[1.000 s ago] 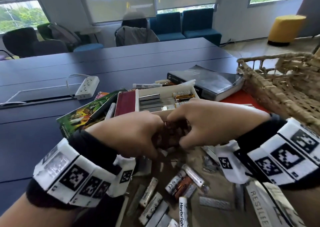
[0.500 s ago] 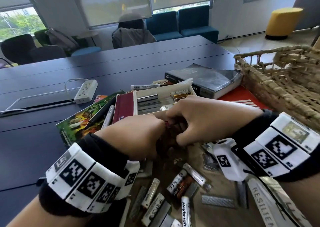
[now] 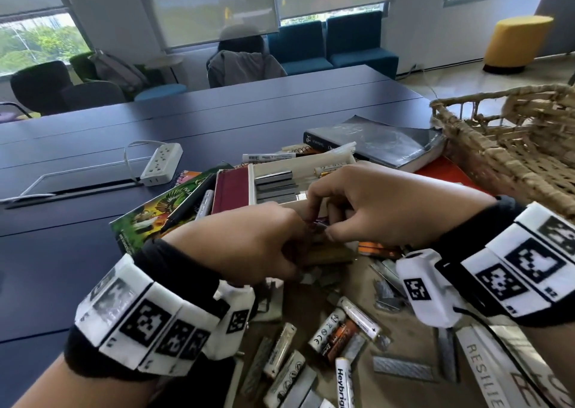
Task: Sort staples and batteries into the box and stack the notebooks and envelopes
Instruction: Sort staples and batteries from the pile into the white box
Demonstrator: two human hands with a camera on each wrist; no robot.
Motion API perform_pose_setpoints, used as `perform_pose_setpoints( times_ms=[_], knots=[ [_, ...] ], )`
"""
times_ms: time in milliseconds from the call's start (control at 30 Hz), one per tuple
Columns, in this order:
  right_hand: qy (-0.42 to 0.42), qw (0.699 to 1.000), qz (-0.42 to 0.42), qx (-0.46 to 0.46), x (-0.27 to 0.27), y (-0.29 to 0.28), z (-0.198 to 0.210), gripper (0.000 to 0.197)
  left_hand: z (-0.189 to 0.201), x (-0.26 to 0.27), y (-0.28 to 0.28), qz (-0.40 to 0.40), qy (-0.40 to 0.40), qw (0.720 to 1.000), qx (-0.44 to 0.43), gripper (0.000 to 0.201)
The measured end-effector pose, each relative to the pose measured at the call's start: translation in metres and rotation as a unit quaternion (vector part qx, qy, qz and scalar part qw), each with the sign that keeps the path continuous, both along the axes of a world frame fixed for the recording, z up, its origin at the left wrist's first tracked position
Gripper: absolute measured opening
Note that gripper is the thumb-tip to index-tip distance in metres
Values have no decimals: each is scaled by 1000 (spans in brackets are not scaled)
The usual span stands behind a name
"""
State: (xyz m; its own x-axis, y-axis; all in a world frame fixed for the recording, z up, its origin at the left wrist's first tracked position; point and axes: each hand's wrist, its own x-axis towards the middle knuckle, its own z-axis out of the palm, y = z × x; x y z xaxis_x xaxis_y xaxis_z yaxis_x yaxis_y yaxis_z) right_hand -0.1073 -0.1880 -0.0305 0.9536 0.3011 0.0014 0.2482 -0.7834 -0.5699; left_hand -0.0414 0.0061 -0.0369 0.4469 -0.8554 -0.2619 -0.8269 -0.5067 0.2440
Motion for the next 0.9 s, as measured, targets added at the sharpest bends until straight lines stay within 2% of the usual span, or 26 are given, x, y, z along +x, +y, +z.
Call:
perform_pose_setpoints(
  times_ms=[100,167,233,300,400,500,633,700,767,900],
  knots=[
    [-18,1000,-2,10,2,-3,0,13,5,1,1,-3,50,998,-39,10],
    [-50,999,-13,9,4,-4,1,15,8,1,2,-1,121,990,-78,7],
    [-87,996,-27,9,4,-5,3,16,13,0,3,-2,232,962,-145,8],
    [-122,991,-46,36,4,-6,5,16,17,0,5,-8,290,929,-229,7],
    [-166,974,-83,128,5,-6,6,13,12,5,7,13,290,876,-386,9],
    [-186,956,-112,196,9,-4,1,12,1,16,4,95,259,796,-539,10],
    [-169,939,-116,276,16,3,-4,12,-12,28,1,206,207,712,-639,10],
    [-155,930,-112,314,20,5,-8,12,-15,32,1,232,213,690,-652,9],
    [-147,921,-118,340,23,7,-12,14,-17,32,1,249,234,684,-644,7],
    [-133,921,-143,337,25,7,-15,13,-22,34,0,260,275,664,-645,7]
  ],
)
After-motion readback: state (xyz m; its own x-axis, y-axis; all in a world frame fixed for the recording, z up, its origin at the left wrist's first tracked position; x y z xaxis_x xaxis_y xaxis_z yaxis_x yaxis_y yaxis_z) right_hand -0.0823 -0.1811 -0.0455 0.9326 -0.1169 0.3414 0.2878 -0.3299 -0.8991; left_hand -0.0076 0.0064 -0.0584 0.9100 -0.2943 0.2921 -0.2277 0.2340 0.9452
